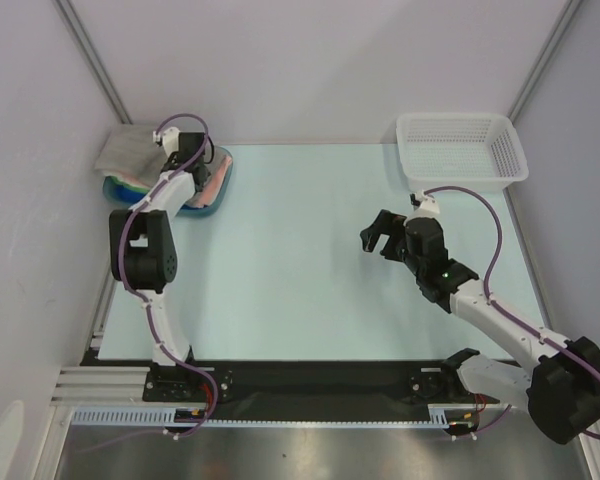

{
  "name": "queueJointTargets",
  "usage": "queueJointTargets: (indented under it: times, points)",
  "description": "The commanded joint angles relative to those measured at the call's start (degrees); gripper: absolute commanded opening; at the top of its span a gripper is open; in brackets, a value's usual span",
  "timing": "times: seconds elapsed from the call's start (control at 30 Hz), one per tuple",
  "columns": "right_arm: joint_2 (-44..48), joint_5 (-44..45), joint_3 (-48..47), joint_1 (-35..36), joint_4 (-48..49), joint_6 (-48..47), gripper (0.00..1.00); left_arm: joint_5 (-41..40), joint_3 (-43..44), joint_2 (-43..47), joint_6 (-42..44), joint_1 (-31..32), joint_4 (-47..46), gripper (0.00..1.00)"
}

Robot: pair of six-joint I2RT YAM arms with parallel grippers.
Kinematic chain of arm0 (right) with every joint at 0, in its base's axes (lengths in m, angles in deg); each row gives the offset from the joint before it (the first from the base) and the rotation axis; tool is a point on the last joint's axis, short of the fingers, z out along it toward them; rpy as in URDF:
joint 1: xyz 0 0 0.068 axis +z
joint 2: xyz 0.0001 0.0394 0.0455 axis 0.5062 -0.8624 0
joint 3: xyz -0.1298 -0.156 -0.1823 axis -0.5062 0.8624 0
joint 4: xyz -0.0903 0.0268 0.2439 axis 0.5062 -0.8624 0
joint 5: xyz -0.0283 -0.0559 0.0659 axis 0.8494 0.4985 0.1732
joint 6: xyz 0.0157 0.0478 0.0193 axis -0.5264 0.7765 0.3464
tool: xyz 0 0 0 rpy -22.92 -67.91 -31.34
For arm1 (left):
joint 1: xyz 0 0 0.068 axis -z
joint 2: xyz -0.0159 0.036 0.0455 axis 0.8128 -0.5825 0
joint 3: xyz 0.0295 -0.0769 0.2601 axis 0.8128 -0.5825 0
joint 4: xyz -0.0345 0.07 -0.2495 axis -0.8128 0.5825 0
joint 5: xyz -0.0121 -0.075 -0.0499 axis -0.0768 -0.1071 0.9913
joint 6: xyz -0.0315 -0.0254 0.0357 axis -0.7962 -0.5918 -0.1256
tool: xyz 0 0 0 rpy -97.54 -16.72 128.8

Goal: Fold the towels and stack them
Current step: Grab crumpled towel, then move the towel to the center of the board

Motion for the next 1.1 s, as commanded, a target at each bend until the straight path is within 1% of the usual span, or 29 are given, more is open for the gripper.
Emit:
queueJointTargets:
  times: [0.0, 0.03, 0.07, 0.1, 0.13, 0.17, 0.2, 0.23, 0.27, 0.33, 0.37, 0.43, 0.47, 0.5, 0.53, 0.57, 0.67, 0.8, 0.83, 0.9, 0.93, 0.97, 1.03, 1.07]
  points:
    - [-0.47, 0.0, -0.45, -0.21, 2.19, -0.72, 1.0, -0.22, -2.61, 8.23, 2.8, 1.13, -4.85, 0.0]
    - [-0.56, 0.0, -0.36, -0.21, 2.19, -0.72, 1.0, -1.1, -5.06, 10.25, 3.85, 1.75, -5.73, 0.0]
    - [-0.56, 0.09, -0.36, -0.21, 2.45, -0.72, 1.0, -1.19, -6.91, 12.36, 4.3, 3.59, -9.13, 0.0]
    - [-0.65, 0.26, -0.28, -0.21, 2.71, -0.9, 1.0, -1.28, -8.93, 16.99, 4.74, 4.56, -11.43, 0.0]
    - [-0.65, 0.78, -0.36, -0.21, 2.72, -1.07, 1.0, -1.71, -13.21, 19.3, 5.61, 5.88, -13.63, 0.0]
    - [-0.65, 1.14, -0.45, -0.21, 2.72, -1.25, 1.0, -3.46, -15.0, 21.5, 6.06, 8.67, -17.13, 0.0]
    - [-0.73, 1.4, -0.62, -0.21, 2.72, -1.34, 1.0, -4.87, -16.58, 25.7, 6.58, 10.27, -19.52, 0.0]
    - [-0.65, 1.49, -1.15, -0.21, 2.37, -1.6, 1.0, -6.01, -19.38, 27.48, 8.24, 11.85, -21.19, 0.01]
    - [-0.65, 1.49, -1.5, -0.21, 1.67, -1.78, 1.0, -8.81, -20.54, 29.58, 8.87, 15.0, -23.91, 0.0]
    - [-0.21, 1.06, -2.2, -0.21, 1.14, -1.95, 1.0, -10.41, -22.47, 34.32, 10.01, 17.65, -25.95, 0.0]
    - [0.05, 1.14, -2.38, -0.12, 0.7, -1.96, 1.0, -11.12, -22.66, 35.66, 10.89, 20.02, -26.74, 0.0]
    - [1.37, 0.79, -2.38, -0.04, 0.52, -2.04, 1.0, -12.79, -22.14, 39.25, 12.55, 22.66, -27.53, 0.0]
    - [1.9, 0.79, -2.3, 0.05, 0.52, -2.39, 1.0, -13.66, -21.7, 40.06, 15.26, 25.72, -28.58, 0.0]
    - [2.42, 0.88, -2.3, 0.05, 0.43, -2.48, 1.0, -15.67, -21.08, 41.11, 16.94, 27.32, -29.29, 0.0]
    - [3.3, 1.23, -2.3, 0.05, 0.43, -2.48, 1.0, -16.48, -19.95, 42.34, 20.18, 28.81, -30.08, 0.0]
    - [3.83, 1.32, -2.38, 0.14, 0.17, -2.66, 1.0, -17.01, -18.98, 42.96, 21.52, 31.26, -30.87, 0.0]
    - [4.89, 1.23, -2.91, 0.14, -0.36, -2.75, 1.0, -18.24, -15.46, 44.54, 26.61, 35.4, -32.63, 0.0]
    - [6.12, 1.32, -3.09, 0.4, -0.36, -3.18, 1.0, -18.68, -10.54, 45.78, 33.29, 39.28, -34.66, 0.0]
    - [6.38, 1.49, -3.09, 0.4, -2.27, -3.27, 1.0, -18.51, -8.09, 45.95, 34.96, 39.98, -34.05, 0.0]
    - [6.91, 1.93, -3.44, 0.4, -2.73, -3.54, 1.0, -17.2, -5.88, 46.39, 36.2, 42.53, -33.0, 0.0]
    - [7.09, 2.71, -3.7, 0.32, -3.25, -3.71, 1.0, -16.14, -3.35, 46.31, 35.51, 43.15, -29.59, 0.0]
    - [7.44, 3.16, -3.79, 0.4, -3.43, -3.89, 1.0, -15.7, -2.71, 46.39, 35.24, 44.81, -28.6, 0.0]
    - [7.88, 3.95, -4.05, 0.49, -3.96, -4.15, 1.0, -15.17, -3.49, 47.18, 34.89, 46.83, -27.19, 0.0]
    - [8.23, 4.13, -4.14, 0.41, -4.05, -4.24, 1.0, -14.12, -4.28, 47.53, 34.28, 48.85, -26.84, 0.0]
